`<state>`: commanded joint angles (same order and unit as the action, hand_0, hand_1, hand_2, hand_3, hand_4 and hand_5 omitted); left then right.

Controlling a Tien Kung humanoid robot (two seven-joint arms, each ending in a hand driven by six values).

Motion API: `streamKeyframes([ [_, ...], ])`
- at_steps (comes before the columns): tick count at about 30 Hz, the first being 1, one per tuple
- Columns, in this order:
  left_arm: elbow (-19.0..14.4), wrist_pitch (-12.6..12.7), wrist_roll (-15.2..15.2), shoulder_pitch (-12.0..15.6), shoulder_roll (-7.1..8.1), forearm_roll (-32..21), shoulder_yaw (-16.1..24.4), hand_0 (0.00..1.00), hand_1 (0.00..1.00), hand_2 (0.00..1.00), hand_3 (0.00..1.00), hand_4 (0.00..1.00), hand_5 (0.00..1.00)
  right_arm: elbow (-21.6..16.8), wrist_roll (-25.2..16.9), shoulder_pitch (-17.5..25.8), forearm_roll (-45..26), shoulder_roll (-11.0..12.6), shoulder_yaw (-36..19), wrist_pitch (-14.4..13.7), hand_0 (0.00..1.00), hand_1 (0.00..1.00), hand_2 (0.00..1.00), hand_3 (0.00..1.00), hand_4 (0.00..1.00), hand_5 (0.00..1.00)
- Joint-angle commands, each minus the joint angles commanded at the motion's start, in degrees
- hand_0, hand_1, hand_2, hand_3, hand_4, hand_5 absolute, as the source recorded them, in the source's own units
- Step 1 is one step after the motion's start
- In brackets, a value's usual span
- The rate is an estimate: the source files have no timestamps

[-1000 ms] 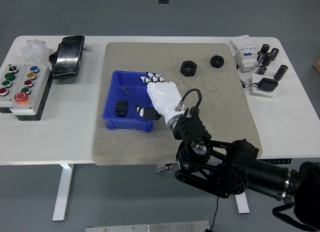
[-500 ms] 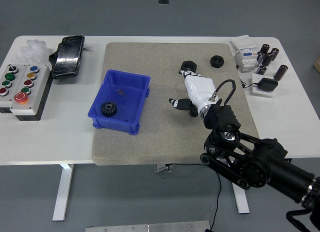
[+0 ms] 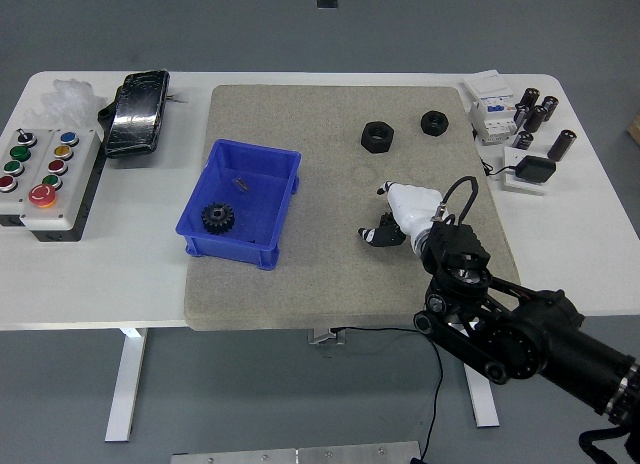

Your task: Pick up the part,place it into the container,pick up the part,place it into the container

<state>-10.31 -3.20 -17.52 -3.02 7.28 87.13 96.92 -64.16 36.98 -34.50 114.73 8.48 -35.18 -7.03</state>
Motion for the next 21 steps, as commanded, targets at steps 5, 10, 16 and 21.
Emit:
streamKeyframes([
  [5,0.00,-0.01,-0.03,0.08,-0.06,0.03,0.04,0.667,0.562,0.419,0.643,0.657,0.406,0.42,0.00,-0.18,-0.16,0.34,-0.15,0.93,0.295,0.519,0.536,0.626,0.301,0.299],
  [10,0.00,-0.02,0.06,0.06,-0.06,-0.03,-0.01,0.666,0.562,0.419,0.643,0.658,0.404,0.48,0.00,-0.27,-0.67,0.50,0.09,1.65,0.274,0.463,0.404,0.562,0.052,0.164],
  [16,0.00,-0.02,0.24,-0.02,-0.01,-0.08,-0.04,0.666,0.562,0.418,0.644,0.657,0.406,0.27,0.00,-0.36,-0.34,0.84,0.50,1.28,0.249,0.432,0.310,0.483,0.013,0.065],
  [21,0.00,-0.01,0.26,-0.05,-0.01,-0.14,-0.06,0.666,0.561,0.418,0.645,0.656,0.406,-1.30,0.00,-1.44,1.26,1.16,0.90,-0.36,0.238,0.416,0.288,0.440,0.002,0.050],
])
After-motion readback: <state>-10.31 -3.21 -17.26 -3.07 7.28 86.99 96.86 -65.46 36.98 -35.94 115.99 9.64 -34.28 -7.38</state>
